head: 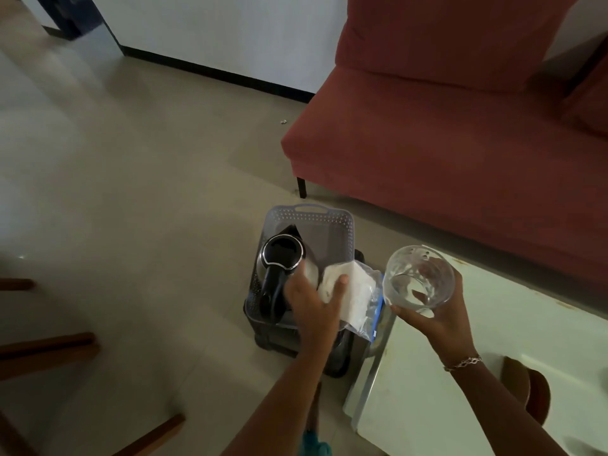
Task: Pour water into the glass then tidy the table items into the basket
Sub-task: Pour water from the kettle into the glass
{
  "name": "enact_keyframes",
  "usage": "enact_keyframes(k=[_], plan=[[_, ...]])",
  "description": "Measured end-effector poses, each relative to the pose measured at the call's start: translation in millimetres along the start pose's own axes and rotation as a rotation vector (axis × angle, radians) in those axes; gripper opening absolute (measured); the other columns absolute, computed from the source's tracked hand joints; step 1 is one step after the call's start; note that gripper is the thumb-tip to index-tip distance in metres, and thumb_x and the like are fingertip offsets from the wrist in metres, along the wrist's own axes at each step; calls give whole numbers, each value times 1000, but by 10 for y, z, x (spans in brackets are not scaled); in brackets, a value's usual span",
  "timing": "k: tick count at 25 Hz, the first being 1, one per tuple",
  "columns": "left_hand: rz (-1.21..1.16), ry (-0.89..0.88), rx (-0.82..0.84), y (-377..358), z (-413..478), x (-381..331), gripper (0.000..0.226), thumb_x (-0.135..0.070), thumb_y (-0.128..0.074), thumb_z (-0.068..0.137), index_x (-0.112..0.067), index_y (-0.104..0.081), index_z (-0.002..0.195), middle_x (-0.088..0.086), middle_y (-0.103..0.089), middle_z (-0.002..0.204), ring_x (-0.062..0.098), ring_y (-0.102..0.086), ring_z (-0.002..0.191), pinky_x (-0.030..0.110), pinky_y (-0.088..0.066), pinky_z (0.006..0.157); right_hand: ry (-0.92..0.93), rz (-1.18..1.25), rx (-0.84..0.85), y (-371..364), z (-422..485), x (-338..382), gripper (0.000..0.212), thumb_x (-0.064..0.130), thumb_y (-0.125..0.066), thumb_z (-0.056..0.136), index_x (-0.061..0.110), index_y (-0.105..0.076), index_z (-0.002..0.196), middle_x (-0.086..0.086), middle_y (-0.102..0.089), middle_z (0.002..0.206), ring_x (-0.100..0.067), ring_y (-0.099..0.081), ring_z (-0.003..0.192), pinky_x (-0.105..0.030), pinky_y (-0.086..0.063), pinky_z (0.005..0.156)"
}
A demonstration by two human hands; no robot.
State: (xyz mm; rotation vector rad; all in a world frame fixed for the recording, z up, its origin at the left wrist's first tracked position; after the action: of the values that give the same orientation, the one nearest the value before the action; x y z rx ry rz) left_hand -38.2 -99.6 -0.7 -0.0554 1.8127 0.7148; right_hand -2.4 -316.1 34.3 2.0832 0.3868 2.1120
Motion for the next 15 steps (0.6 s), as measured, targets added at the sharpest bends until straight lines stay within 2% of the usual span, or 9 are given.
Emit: enact_keyframes(k=[2, 3, 4, 6, 7, 8, 11, 13, 15], plan=[[306, -25, -290, 422, 96, 262, 101, -79, -41, 68, 4, -45, 127, 25, -52, 125, 40, -49, 116, 52, -39, 99, -15, -8, -1, 3, -16, 13, 95, 67, -75, 42, 37, -35, 123, 42, -41, 112, 10, -47, 110, -29, -46, 90], [395, 33, -356, 570, 134, 423, 99, -74, -51, 67, 4, -44, 128, 26, -51, 126, 41, -48, 117, 55, -36, 100, -21, -6, -3, 4, -22, 15, 98, 63, -77, 40, 32, -35, 124, 42, -41, 112, 13, -46, 108, -29, -45, 90], [426, 136, -348, 659, 174, 592, 96, -65, -64, 66, 3, -41, 130, 25, -49, 130, 41, -44, 121, 56, -32, 103, -24, -9, -3, 6, -27, 14, 100, 55, -77, 41, 26, -36, 126, 38, -42, 115, 13, -46, 108, -30, -45, 91], [421, 310, -219, 669, 265, 923, 92, -42, -80, 63, -1, -38, 134, 20, -45, 135, 37, -40, 127, 56, -26, 107, -17, -19, -1, 9, -23, 29, 100, 46, -74, 45, 13, -35, 131, 17, -44, 124, 4, -48, 111, -34, -46, 93], [400, 358, -168, 653, 310, 1041, 87, -35, -82, 62, -2, -40, 132, 18, -47, 134, 36, -41, 126, 55, -29, 106, -17, -26, 3, 3, -13, 31, 102, 46, -74, 45, 11, -34, 132, 10, -44, 125, -2, -48, 113, -34, -46, 93], [364, 385, -126, 625, 365, 1136, 81, -29, -83, 62, -2, -44, 128, 17, -49, 131, 35, -44, 123, 53, -34, 104, -23, -28, 5, -5, 3, 39, 103, 46, -74, 45, 11, -34, 132, 11, -44, 124, -4, -48, 113, -31, -45, 92], [208, 447, -23, 555, 500, 1324, 66, -18, -81, 64, 1, -51, 120, 19, -55, 124, 36, -52, 115, 46, -46, 95, -47, -13, -11, -61, 52, 76, 100, 52, -76, 40, 26, -36, 127, 24, -40, 121, 4, -47, 111, -22, -43, 88], [103, 479, 9, 530, 532, 1391, 55, -9, -78, 69, 2, -54, 117, 17, -60, 116, 34, -56, 109, 39, -47, 91, -51, 2, -32, -70, 62, 101, 90, 49, -75, 41, 39, -34, 120, 26, -39, 120, 5, -48, 108, -25, -44, 89], [23, 464, -2, 544, 522, 1372, 44, 0, -74, 69, 3, -58, 110, 18, -63, 105, 33, -59, 98, 36, -46, 82, -50, 5, -39, -71, 52, 139, 90, 55, -77, 38, 46, -33, 116, 27, -39, 120, 3, -49, 108, -28, -44, 89]])
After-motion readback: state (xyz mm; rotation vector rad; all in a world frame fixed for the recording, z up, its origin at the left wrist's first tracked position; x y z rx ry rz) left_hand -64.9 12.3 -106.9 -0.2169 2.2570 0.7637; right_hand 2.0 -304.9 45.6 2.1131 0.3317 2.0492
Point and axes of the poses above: each hand's wrist, its own z-axis towards the middle knuckle, its own y-axis out of the back of the hand, x = y × z, the point moved 9 cm from there along z, towards the middle knuckle
